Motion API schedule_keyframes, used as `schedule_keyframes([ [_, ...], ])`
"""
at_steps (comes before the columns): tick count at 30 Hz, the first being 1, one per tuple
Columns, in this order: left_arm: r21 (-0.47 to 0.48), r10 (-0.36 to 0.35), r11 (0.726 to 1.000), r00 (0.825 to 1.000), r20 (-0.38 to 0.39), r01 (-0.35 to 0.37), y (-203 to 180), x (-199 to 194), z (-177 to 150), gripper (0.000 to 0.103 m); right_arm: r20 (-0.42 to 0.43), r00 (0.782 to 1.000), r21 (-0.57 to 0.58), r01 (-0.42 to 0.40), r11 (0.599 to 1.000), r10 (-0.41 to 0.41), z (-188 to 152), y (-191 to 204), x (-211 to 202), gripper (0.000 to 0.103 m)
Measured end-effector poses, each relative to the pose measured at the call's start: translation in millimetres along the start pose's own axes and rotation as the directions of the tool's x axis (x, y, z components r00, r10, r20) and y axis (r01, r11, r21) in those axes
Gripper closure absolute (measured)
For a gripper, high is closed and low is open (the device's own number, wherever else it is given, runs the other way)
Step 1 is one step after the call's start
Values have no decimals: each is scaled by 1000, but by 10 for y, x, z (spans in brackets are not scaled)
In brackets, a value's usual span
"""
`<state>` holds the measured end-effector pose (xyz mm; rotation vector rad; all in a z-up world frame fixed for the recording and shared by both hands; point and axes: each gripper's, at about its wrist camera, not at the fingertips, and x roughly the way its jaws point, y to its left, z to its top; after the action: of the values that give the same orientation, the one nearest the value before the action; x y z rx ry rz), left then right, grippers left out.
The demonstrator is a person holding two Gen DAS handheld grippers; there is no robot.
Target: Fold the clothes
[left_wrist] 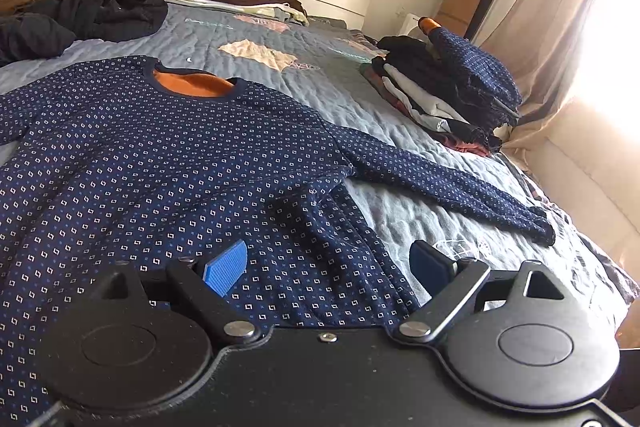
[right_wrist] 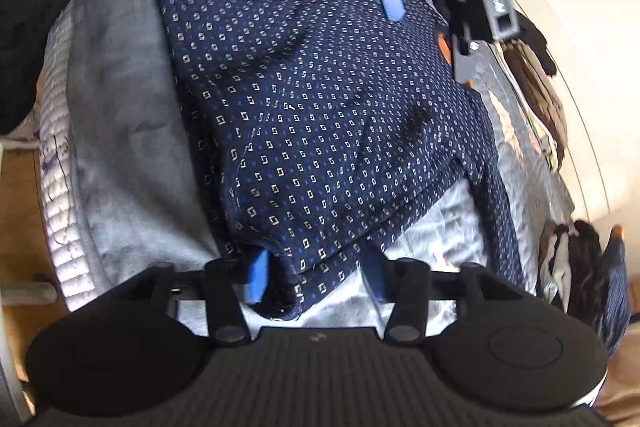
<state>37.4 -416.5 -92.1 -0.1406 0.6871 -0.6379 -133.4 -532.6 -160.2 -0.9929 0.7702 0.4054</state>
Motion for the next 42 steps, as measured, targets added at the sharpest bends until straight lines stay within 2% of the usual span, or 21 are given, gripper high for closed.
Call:
schedule_keyframes([
  [1, -2, 0, 1000, 1000, 0, 0, 2, -2, -2, 15, -6, 1000, -11, -2, 1000, 2, 4, 1, 26, 80],
  [2, -3, 0, 1000, 1000, 0, 0, 4, -4, -5, 15, -7, 1000, -20, -6, 1000, 6, 0, 4, 39, 97],
  [8, -25, -2, 1000, 1000, 4, 2, 47, -12, 19, 15, -23, 997, 12, -74, 997, 75, -58, -9, -137, 99],
  [16, -44, 4, 999, 1000, 9, -3, 92, -21, 41, 15, 2, 991, 25, -132, 991, 132, -51, -3, -502, 99],
  [18, -43, 3, 999, 1000, 5, -3, 97, -19, 41, 15, -24, 990, 0, -136, 991, 136, -65, 21, -475, 99],
  [21, -32, -4, 999, 1000, -9, 4, 84, -6, 33, 15, -79, 989, 32, -119, 992, 122, -107, 27, -363, 99],
  [25, -12, -16, 1000, 1000, -15, 16, 52, -15, -3, 15, -46, 987, 185, -145, 972, 156, -110, -125, -397, 91],
  [27, 4, -22, 1000, 1000, -13, 22, 23, -33, 7, 15, -17, 985, 283, -162, 945, 173, -135, -282, -476, 75],
  [29, 29, -29, 999, 1000, -2, 30, 41, -105, 47, 15, 35, 982, 393, -184, 901, 186, -145, -433, -526, 54],
  [32, 39, -29, 999, 999, 25, 28, 292, -288, 175, 15, 136, 970, 553, -244, 797, 203, -97, -613, -514, 42],
  [34, 45, -2, 999, 999, 36, 0, 567, -427, 265, 14, 204, 958, 644, -287, 709, 202, -65, -733, -506, 37],
  [38, 57, 130, 989, 990, 51, -133, 1376, -773, 342, 14, 335, 926, 782, -376, 498, 173, -1, -973, -490, 29],
  [40, 59, 237, 969, 970, 52, -240, 1847, -951, 335, 14, 395, 907, 825, -420, 379, 144, 31, -1093, -481, 28],
  [42, 98, 366, 924, 929, 49, -369, 2304, -1135, 307, 14, 416, 897, 828, -441, 346, 147, 177, -1107, -385, 27],
])
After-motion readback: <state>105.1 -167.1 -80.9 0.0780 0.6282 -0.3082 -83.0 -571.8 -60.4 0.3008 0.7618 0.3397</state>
